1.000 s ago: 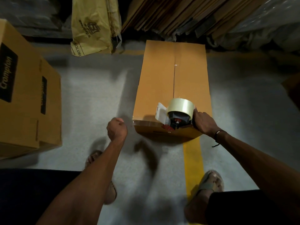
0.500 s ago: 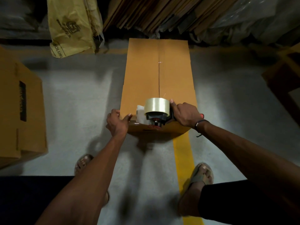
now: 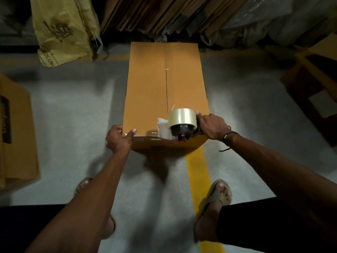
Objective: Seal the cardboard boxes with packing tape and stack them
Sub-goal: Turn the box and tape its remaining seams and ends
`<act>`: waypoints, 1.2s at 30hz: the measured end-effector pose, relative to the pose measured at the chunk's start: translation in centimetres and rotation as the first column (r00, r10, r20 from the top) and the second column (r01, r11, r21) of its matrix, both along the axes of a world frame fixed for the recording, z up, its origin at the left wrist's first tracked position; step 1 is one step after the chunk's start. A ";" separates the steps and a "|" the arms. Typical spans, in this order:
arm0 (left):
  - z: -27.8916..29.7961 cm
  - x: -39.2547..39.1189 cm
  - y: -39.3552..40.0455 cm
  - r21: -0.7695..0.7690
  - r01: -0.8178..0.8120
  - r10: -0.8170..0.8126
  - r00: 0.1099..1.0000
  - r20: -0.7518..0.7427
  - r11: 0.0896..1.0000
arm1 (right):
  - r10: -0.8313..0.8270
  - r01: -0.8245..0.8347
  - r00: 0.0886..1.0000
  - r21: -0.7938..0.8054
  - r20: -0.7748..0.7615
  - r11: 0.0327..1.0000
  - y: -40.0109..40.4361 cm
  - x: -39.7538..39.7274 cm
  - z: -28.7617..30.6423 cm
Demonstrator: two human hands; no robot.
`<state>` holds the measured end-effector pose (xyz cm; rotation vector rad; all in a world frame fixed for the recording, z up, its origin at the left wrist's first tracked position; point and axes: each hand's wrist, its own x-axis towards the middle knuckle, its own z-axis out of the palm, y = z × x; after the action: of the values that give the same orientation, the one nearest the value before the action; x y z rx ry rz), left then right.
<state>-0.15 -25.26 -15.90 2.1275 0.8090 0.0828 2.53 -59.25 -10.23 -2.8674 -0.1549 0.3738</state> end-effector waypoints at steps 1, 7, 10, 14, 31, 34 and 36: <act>0.1 -0.1 -0.1 -0.002 0.001 -0.001 1.000 0.002 1.000 | -0.003 0.003 1.000 -0.012 0.003 1.000 -1.1 0.0 0.0; 0.5 -0.1 -0.2 0.017 0.022 -0.022 1.000 -0.007 1.000 | -0.044 0.044 0.999 -0.010 -0.008 0.999 -7.3 -0.5 -0.2; 1.0 -0.3 -0.7 0.113 0.052 -0.046 0.998 -0.051 0.992 | -0.054 0.054 0.998 0.020 -0.032 0.998 -8.2 -0.9 0.1; 1.8 -0.6 -3.9 0.360 0.199 -0.240 0.968 0.075 0.912 | -0.014 0.015 0.999 0.032 -0.047 0.999 -8.2 -0.4 0.3; 1.8 1.6 -16.7 -0.137 0.632 -0.633 0.773 0.043 0.763 | 0.060 -0.053 0.994 0.080 -0.087 0.995 -12.1 0.9 -1.3; 1.9 1.7 -16.8 -0.170 0.622 -0.623 0.780 0.058 0.764 | 0.024 -0.023 0.999 0.016 -0.046 1.000 -15.7 0.7 -1.1; 1.6 1.8 -16.7 -0.181 0.634 -0.634 0.771 0.065 0.752 | -0.001 0.000 0.999 -0.011 -0.036 1.000 -18.1 0.3 -1.3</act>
<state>1.64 -42.00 -14.28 2.1005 0.0436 -0.3461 2.86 -77.33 -11.50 -2.8697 -0.1460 0.4274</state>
